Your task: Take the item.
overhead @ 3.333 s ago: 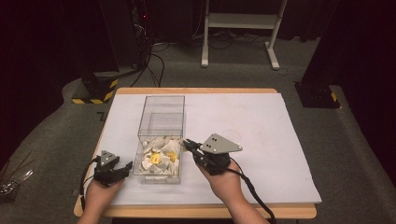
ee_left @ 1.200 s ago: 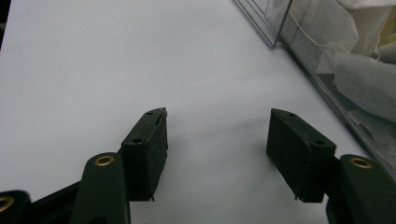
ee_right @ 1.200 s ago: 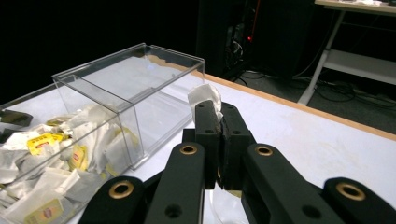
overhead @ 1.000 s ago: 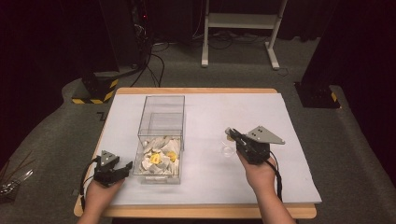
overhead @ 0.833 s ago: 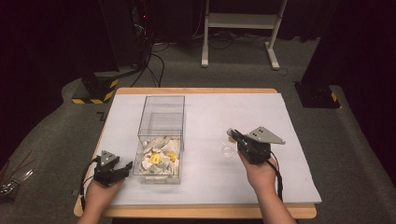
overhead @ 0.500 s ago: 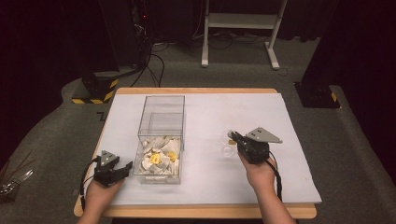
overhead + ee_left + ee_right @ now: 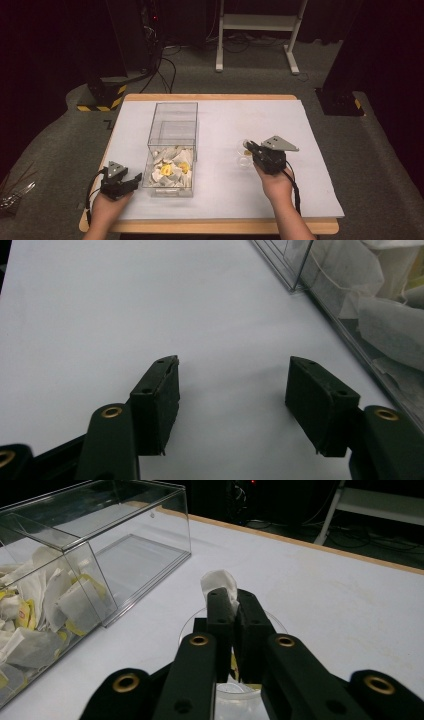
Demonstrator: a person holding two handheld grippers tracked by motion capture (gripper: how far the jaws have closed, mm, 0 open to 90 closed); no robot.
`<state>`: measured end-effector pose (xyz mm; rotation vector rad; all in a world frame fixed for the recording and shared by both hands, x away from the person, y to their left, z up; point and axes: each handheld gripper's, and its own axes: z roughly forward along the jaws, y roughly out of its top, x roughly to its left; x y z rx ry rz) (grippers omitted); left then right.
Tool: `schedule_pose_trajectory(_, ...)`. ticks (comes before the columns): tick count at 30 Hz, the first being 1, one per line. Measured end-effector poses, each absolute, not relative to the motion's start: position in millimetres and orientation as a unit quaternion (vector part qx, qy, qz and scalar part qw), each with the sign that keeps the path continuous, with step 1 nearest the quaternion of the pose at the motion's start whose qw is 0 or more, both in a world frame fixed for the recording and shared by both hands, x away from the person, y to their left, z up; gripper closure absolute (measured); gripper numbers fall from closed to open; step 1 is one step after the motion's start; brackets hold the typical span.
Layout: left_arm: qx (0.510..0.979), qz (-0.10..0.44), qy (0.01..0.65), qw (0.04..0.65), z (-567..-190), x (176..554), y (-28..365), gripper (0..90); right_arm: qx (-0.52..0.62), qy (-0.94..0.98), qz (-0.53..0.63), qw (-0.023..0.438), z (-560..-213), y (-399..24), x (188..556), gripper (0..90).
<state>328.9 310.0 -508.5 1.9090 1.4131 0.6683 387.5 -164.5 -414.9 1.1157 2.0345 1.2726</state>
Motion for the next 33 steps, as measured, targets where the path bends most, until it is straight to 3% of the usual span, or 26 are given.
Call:
schedule_pose_trajectory(14,0.73,0.255,0.541,0.331,-508.4,329.0,310.0,38.5,0.422,0.742,0.464,0.238,-418.8,-166.2,385.3,58.0)
schedule_pose_trajectory(23,0.73,0.256,0.541,0.33,-508.4,328.9,309.8,38.6,0.424,0.742,0.457,0.247,-421.0,-170.7,379.6,31.2)
schedule_pose_trajectory(33,0.73,0.256,0.541,0.33,-508.4,328.9,309.7,38.6,0.431,0.747,0.439,0.252,-430.1,-177.4,375.0,17.5)
